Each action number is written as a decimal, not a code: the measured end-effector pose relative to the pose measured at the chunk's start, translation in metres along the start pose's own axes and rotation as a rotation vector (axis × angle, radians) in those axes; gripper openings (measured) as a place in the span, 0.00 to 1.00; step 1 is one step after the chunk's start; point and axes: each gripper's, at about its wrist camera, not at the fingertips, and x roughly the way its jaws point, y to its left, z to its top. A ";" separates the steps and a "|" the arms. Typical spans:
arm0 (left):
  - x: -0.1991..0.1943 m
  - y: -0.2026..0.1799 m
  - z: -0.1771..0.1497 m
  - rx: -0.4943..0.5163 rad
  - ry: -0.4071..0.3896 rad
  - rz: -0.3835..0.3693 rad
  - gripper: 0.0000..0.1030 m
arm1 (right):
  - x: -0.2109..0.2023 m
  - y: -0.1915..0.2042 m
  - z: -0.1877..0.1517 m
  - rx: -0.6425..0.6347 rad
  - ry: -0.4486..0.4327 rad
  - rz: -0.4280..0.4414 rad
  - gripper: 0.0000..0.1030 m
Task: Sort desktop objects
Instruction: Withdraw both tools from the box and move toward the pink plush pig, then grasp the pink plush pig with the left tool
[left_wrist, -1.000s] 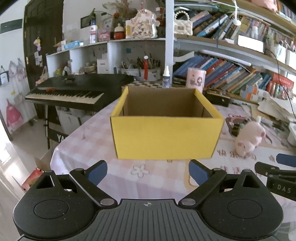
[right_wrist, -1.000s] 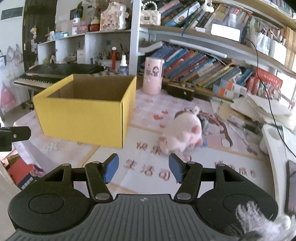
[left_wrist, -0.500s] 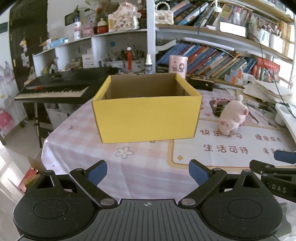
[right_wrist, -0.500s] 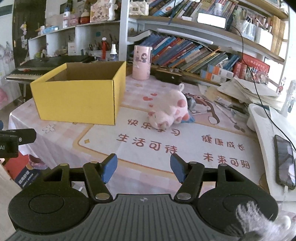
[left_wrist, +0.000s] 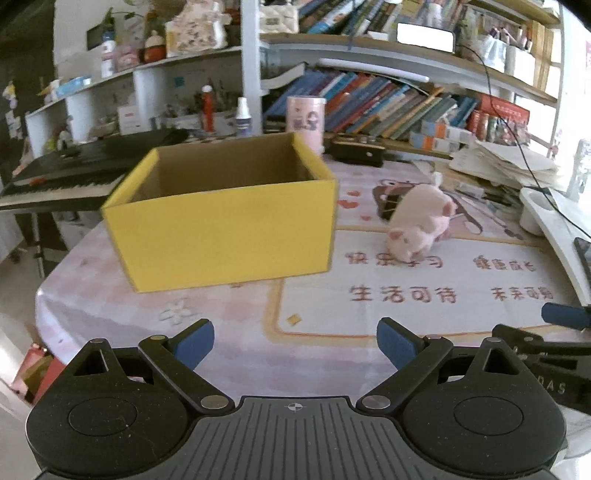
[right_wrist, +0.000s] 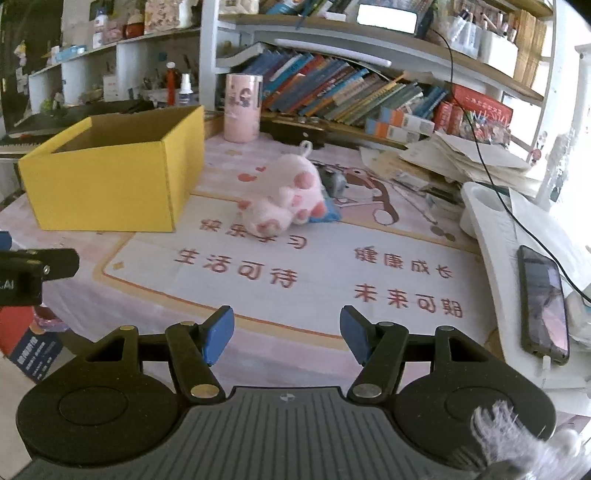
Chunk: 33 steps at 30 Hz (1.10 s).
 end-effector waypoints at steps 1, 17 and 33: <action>0.003 -0.004 0.002 0.003 0.003 -0.005 0.94 | 0.001 -0.004 0.000 0.005 0.002 -0.001 0.60; 0.050 -0.077 0.034 0.066 0.036 -0.028 0.94 | 0.045 -0.079 0.024 0.027 0.021 -0.002 0.60; 0.097 -0.147 0.069 0.162 0.012 0.000 0.94 | 0.085 -0.141 0.055 0.047 -0.011 0.063 0.59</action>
